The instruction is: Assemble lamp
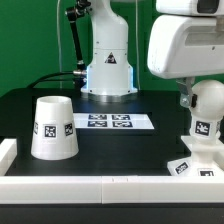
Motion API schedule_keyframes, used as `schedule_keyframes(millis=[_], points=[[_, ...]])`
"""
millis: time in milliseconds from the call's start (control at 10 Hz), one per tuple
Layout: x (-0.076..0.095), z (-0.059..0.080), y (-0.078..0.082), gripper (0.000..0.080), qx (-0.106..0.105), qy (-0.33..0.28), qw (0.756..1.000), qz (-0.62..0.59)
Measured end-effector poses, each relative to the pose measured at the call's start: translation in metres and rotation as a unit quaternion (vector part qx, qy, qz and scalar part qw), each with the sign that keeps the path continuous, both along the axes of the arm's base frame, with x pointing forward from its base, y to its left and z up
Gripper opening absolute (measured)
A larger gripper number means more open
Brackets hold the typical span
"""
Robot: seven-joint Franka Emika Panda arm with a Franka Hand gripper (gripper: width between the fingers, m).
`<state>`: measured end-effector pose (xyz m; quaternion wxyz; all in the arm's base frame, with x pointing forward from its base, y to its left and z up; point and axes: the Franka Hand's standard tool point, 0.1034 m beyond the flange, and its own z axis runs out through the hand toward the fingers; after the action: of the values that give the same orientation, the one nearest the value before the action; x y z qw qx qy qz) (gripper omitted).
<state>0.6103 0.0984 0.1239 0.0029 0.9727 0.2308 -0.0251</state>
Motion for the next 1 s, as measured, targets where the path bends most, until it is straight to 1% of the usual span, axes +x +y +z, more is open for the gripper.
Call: schedule_keyframes(millis=[100, 200, 500, 600, 800, 900, 1000], points=[[-0.0001, 0.0000, 0.0002, 0.0576, -0.001, -0.001, 0.999, -0.038], [-0.0019, -0.0001, 0.0001, 0.0576, -0.003, -0.008, 0.994, -0.105], [-0.0069, -0.0009, -0.0004, 0.0577, -0.003, -0.024, 0.966, -0.257], [-0.0079, -0.0008, 0.0000, 0.0577, -0.004, -0.025, 0.953, -0.302], [-0.0094, -0.0013, 0.0005, 0.0578, -0.006, -0.025, 0.918, -0.395], [-0.0096, -0.0014, 0.0008, 0.0579, -0.005, -0.022, 0.895, -0.445], [-0.0098, -0.0015, 0.0017, 0.0579, -0.005, -0.022, 0.884, -0.466]])
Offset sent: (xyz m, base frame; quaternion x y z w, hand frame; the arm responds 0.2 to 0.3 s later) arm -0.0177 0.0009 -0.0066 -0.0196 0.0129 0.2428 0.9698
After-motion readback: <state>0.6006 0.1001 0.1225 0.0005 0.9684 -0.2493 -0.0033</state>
